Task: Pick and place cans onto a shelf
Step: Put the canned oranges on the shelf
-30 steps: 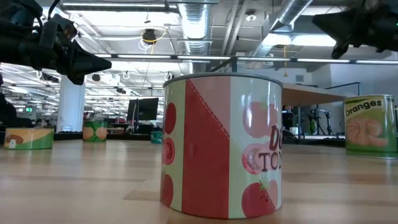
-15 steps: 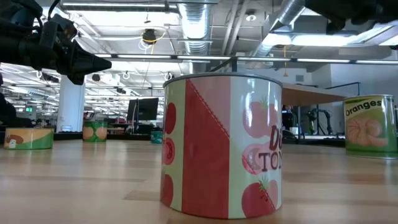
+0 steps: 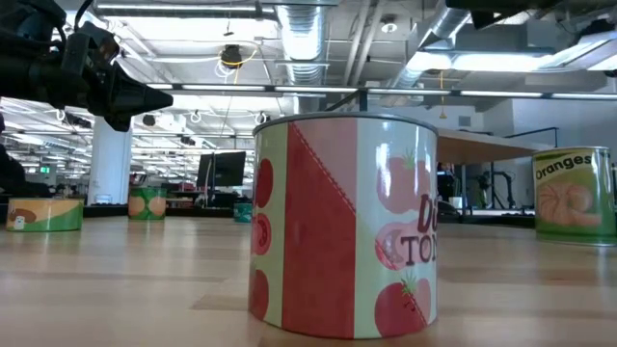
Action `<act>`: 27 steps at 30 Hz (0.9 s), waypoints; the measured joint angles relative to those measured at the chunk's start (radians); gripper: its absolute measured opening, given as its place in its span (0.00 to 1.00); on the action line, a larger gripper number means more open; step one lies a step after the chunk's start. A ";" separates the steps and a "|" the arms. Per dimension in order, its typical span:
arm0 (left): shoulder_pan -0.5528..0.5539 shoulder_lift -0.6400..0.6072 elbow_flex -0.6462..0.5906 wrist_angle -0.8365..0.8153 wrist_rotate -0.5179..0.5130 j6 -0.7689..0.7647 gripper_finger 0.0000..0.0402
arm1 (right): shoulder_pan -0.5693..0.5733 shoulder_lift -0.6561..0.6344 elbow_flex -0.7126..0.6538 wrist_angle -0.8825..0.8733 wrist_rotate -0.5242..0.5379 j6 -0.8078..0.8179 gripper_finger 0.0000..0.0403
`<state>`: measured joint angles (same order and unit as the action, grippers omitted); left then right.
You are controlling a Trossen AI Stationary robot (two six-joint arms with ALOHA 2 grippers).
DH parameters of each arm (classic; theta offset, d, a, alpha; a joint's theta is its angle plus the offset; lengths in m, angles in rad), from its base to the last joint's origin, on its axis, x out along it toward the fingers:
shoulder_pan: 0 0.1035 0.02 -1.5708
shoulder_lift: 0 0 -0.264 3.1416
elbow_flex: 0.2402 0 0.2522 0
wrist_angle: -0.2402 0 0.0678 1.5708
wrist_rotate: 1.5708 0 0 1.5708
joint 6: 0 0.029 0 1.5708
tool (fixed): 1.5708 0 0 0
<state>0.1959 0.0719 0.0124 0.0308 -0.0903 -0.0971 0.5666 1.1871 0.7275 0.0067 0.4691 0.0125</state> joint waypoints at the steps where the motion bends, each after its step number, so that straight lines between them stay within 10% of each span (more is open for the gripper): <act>1: 0.000 0.000 0.000 0.000 0.000 0.000 0.00 | -0.008 0.019 0.036 -0.065 -0.029 0.033 0.01; 15: 0.000 0.000 0.000 0.000 0.000 0.000 0.00 | -0.128 0.217 0.390 -1.120 -0.351 0.748 0.07; 27: 0.000 0.000 0.000 0.000 0.000 0.000 0.00 | -0.297 0.315 0.406 -1.385 -0.338 0.957 0.36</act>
<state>0.1959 0.0719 0.0124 0.0309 -0.0906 -0.0974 0.2692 1.5021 1.1339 -1.3784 0.1307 0.9696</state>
